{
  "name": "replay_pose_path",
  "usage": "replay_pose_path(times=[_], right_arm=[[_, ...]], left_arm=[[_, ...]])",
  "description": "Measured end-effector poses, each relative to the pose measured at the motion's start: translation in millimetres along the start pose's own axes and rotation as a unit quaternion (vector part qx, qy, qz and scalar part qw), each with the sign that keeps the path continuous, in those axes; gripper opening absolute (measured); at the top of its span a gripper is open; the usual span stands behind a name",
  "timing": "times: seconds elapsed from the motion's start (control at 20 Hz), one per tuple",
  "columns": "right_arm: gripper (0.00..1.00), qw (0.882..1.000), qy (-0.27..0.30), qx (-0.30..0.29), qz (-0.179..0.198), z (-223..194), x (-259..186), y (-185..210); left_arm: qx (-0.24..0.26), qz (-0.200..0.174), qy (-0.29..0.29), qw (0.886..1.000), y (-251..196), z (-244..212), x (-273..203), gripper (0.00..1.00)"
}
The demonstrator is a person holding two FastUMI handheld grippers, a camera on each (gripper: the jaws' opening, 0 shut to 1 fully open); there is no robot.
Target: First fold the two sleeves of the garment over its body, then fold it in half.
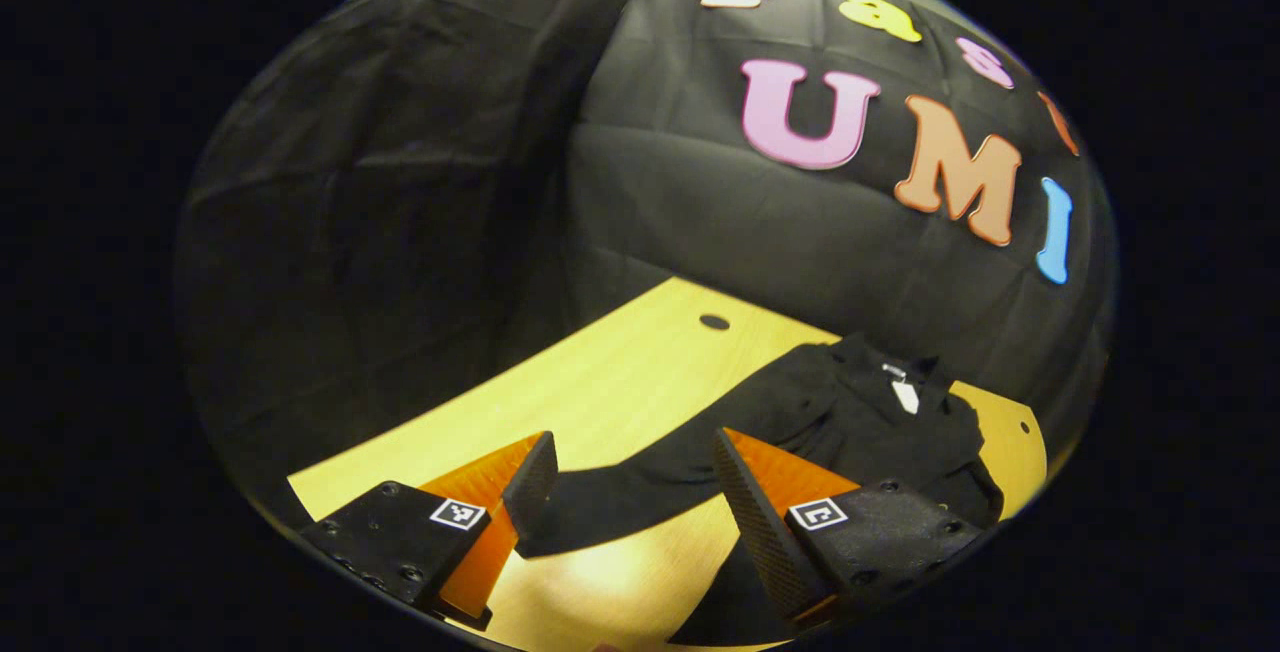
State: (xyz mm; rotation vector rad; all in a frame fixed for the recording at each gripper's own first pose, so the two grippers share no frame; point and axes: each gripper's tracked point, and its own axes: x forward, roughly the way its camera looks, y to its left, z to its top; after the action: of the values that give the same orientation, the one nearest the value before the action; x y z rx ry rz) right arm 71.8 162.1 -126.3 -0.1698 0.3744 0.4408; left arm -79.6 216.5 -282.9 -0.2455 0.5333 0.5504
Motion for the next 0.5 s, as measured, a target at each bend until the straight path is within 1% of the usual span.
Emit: replay_pose_path(times=[0.05, 0.1, 0.15, 0.2, 0.25, 0.3, 0.35, 0.4, 0.45, 0.5], right_arm=[[0.99, 1.0, -0.002, 0.007, -0.004, 0.2, -3.2, -3.3], [0.95, 1.0, 0.001, 0.007, -0.01, -3.9, -6.1, -4.8], [0.98, 1.0, 0.008, 0.002, -0.018, -8.2, -6.7, -9.2], [0.94, 1.0, 0.016, -0.005, -0.026, -12.8, -9.3, -13.3], [0.94, 0.999, 0.022, -0.011, -0.03, -15.5, -10.0, -15.9], [0.99, 0.999, 0.025, -0.014, -0.032, -17.2, -10.3, -14.7], [0.99, 0.999, 0.027, -0.014, -0.031, -18.5, -9.6, -14.0], [0.99, 0.999, 0.029, -0.013, -0.032, -22.0, -7.7, -14.1], [0.95, 0.999, 0.035, -0.009, -0.032, -26.0, -6.3, -14.9], [0.99, 0.999, 0.043, -0.004, -0.03, -31.8, -5.0, -14.0]], left_arm=[[-0.01, 0.013, 0.015, 1.0, 5.2, -10.7, 6.7, 0.95], [-0.016, 0.023, 0.028, 0.999, 8.8, -21.6, 14.5, 0.94], [-0.019, 0.033, 0.043, 0.998, 9.5, -34.5, 22.9, 0.95], [-0.021, 0.043, 0.061, 0.997, 11.4, -48.9, 28.4, 0.95], [-0.023, 0.056, 0.082, 0.995, 17.4, -64.4, 30.3, 0.98], [-0.019, 0.077, 0.095, 0.992, 22.6, -76.0, 29.2, 0.95], [0.004, 0.081, 0.062, 0.995, 25.0, -64.1, 37.1, 0.92], [0.025, 0.083, 0.067, 0.994, 26.8, -70.2, 41.3, 0.95], [0.043, 0.09, 0.077, 0.992, 26.5, -74.3, 36.1, 0.92], [0.059, 0.09, 0.06, 0.992, 27.9, -67.6, 38.0, 0.92]])
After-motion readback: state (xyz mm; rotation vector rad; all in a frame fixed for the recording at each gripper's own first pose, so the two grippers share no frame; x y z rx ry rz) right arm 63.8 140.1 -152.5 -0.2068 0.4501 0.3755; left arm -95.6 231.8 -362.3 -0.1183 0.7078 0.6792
